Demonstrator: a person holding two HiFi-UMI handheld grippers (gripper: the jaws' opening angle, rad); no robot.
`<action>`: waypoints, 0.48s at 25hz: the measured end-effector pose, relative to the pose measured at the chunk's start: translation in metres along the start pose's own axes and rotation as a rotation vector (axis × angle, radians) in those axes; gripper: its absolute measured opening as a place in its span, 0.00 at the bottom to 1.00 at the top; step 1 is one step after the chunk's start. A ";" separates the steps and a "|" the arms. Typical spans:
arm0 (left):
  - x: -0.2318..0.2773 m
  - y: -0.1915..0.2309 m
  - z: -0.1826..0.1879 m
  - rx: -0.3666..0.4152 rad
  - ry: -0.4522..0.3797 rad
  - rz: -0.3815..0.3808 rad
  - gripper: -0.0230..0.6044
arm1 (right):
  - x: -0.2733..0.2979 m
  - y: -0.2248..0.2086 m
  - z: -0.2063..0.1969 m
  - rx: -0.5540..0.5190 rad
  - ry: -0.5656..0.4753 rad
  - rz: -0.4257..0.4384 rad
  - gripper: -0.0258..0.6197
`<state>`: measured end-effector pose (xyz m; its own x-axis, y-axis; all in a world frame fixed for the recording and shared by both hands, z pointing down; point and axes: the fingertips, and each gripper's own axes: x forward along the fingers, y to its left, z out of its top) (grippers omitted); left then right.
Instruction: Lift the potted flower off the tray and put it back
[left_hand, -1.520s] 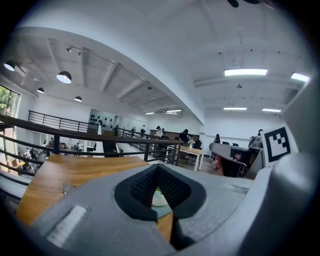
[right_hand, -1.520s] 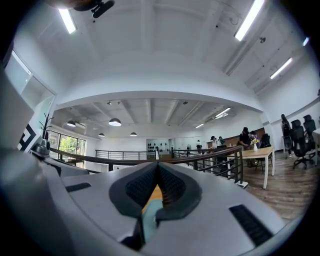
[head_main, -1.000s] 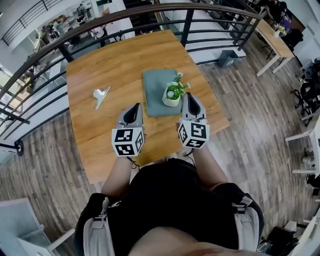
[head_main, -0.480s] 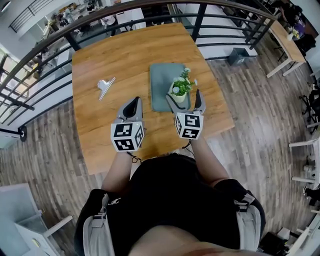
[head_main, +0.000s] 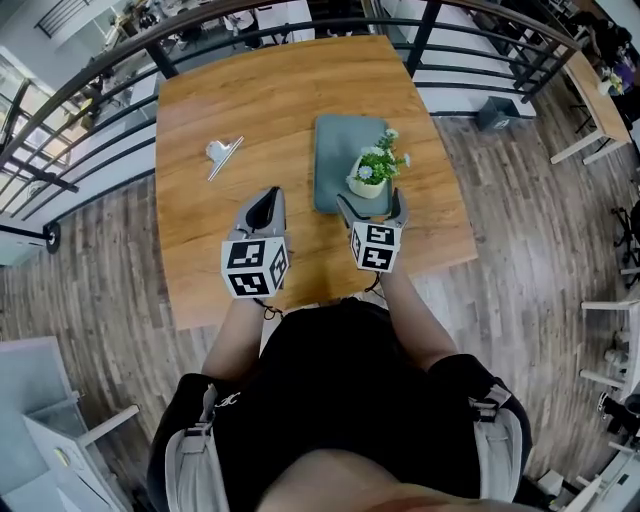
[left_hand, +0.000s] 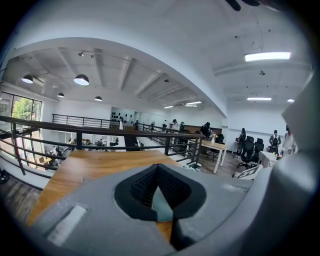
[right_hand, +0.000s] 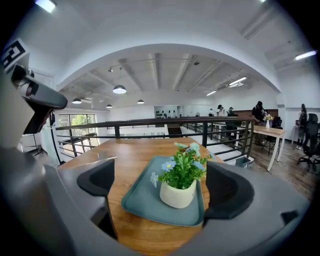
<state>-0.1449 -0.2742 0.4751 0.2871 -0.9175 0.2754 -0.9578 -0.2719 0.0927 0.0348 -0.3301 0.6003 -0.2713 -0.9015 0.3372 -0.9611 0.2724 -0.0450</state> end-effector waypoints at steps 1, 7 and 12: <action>-0.001 0.001 -0.001 0.000 0.002 0.008 0.06 | 0.003 -0.001 -0.008 -0.001 0.017 0.000 0.90; -0.005 0.010 -0.005 0.003 0.015 0.062 0.06 | 0.030 -0.010 -0.048 0.010 0.111 -0.007 0.90; -0.009 0.016 -0.006 0.009 0.027 0.113 0.06 | 0.055 -0.024 -0.072 0.014 0.170 -0.015 0.90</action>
<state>-0.1627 -0.2683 0.4802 0.1775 -0.9344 0.3090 -0.9841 -0.1700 0.0514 0.0463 -0.3615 0.6874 -0.2459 -0.8349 0.4925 -0.9658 0.2539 -0.0518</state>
